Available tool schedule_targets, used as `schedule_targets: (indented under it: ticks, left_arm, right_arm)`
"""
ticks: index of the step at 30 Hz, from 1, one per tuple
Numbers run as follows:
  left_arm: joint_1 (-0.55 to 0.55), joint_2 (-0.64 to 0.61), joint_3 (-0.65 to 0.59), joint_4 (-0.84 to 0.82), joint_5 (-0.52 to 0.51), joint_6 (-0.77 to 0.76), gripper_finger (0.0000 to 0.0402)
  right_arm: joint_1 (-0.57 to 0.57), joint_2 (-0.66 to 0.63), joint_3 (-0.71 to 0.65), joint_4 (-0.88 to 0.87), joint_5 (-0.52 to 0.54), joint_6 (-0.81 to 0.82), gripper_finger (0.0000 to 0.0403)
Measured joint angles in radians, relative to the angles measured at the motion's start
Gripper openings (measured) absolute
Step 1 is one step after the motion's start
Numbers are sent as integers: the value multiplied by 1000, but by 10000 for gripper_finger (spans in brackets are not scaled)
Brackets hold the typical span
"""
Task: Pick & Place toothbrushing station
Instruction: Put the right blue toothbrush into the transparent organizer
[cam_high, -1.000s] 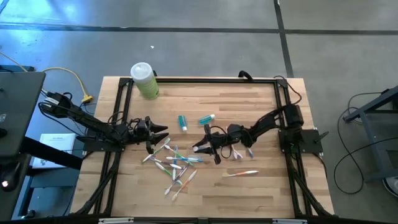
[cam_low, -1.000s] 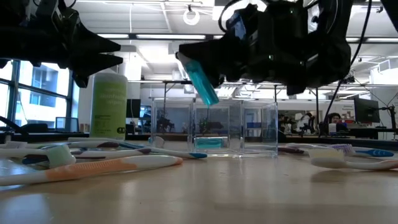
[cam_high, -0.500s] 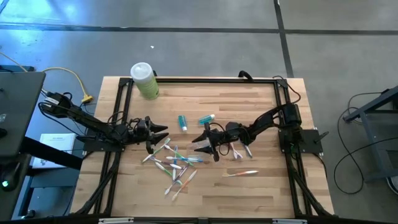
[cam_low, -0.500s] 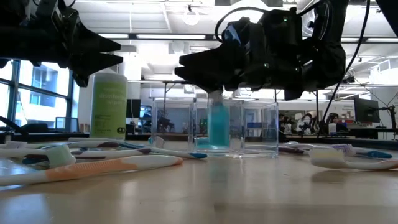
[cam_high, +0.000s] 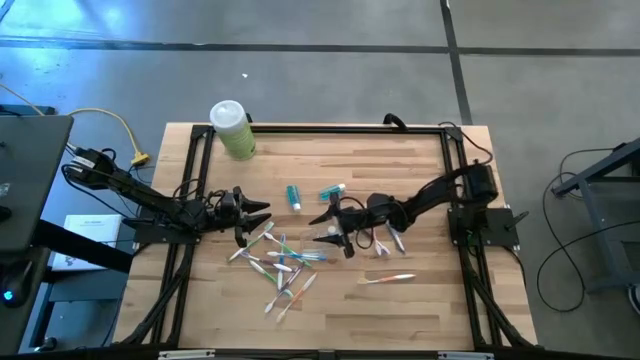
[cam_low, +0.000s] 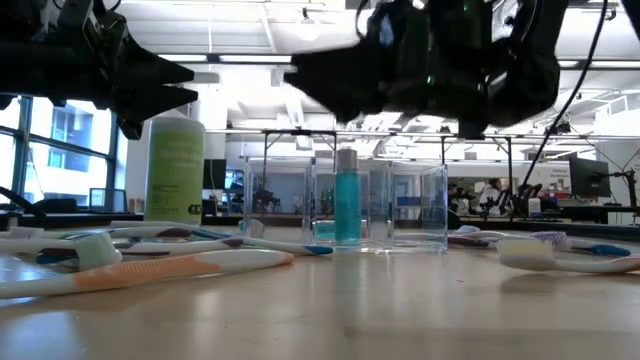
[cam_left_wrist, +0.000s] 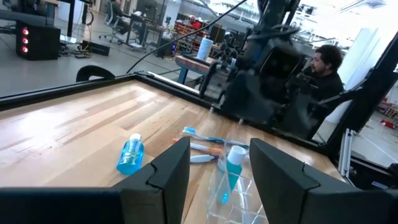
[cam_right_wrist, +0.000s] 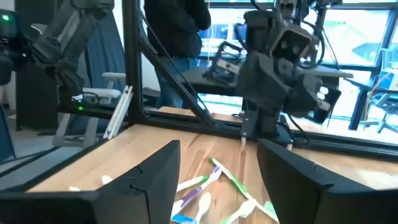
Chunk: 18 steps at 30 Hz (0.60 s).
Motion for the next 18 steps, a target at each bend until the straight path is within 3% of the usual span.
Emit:
schedule_targets:
  ticks: [4,12,18]
  left_arm:
    - [0,0,0,0,0,-1,162]
    - [0,0,0,0,26,-1,162]
    - [0,0,0,0,26,7,162]
  right_arm:
    - [4,-150,0,-224,3,1,205]
    - [46,-503,0,-970,138,21,205]
    - [64,-722,0,-1486,129,294,205]
